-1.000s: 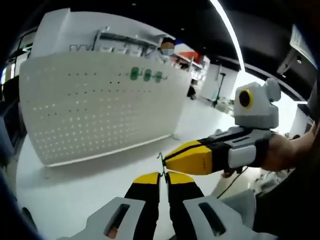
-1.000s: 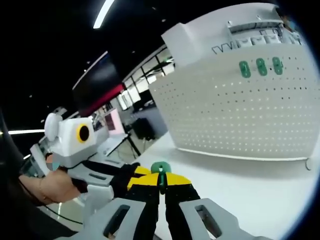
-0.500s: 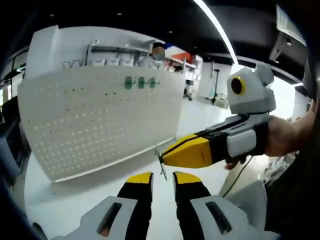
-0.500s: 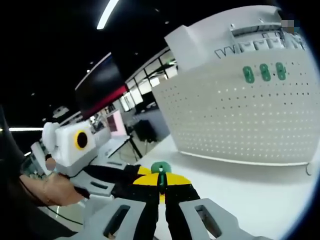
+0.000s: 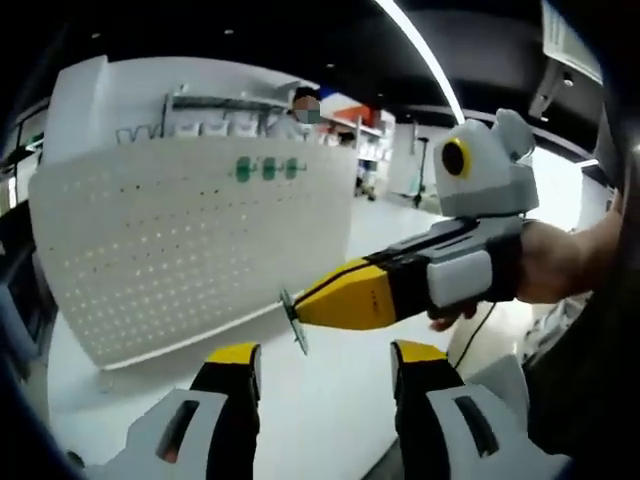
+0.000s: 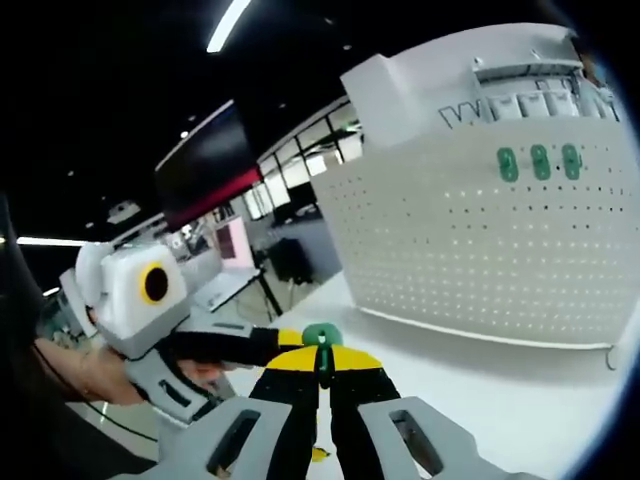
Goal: Insert the hook assembly into the mounting plate slot until the hook locks in place.
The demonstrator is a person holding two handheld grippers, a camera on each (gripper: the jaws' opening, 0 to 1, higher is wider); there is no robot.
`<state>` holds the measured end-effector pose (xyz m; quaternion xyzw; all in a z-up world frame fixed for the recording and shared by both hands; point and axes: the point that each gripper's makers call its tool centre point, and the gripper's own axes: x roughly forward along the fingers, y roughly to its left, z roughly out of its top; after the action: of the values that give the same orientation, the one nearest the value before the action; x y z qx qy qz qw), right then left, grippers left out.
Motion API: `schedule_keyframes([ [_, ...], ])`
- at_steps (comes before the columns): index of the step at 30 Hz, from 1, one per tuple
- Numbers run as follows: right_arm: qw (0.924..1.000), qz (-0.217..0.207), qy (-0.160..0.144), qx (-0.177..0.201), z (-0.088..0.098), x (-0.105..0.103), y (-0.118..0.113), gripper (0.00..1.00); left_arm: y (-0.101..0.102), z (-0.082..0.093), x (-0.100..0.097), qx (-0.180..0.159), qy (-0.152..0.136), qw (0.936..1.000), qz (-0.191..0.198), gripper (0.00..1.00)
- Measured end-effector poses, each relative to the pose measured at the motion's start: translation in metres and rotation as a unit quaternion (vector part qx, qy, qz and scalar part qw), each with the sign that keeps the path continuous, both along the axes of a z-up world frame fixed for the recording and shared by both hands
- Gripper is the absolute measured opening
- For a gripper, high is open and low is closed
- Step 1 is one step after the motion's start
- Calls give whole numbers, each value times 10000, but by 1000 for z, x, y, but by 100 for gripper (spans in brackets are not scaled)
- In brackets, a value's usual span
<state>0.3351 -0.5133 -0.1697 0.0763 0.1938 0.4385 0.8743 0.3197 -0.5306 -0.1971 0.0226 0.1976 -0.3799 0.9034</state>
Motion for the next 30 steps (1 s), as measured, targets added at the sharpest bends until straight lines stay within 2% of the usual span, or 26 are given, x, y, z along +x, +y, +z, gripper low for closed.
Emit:
schedule_keyframes([
  [2,10000,-18,1,1,1,1,-1,0,-3,3,-1,-131,41,9999,-13,68],
  [10,9998,-138,-105,-85,2,9,-10,0,-17,9,-4,-167,17,9997,-189,85],
  [19,9992,-322,-168,-146,2,19,-20,0,-28,16,-5,-378,118,9987,-326,98],
  [26,9985,-437,-237,-219,1,26,-25,0,-26,30,0,-671,119,9974,-220,100],
  [30,9970,-559,-420,-320,3,35,-30,0,-21,35,3,-681,56,9976,-144,100],
])
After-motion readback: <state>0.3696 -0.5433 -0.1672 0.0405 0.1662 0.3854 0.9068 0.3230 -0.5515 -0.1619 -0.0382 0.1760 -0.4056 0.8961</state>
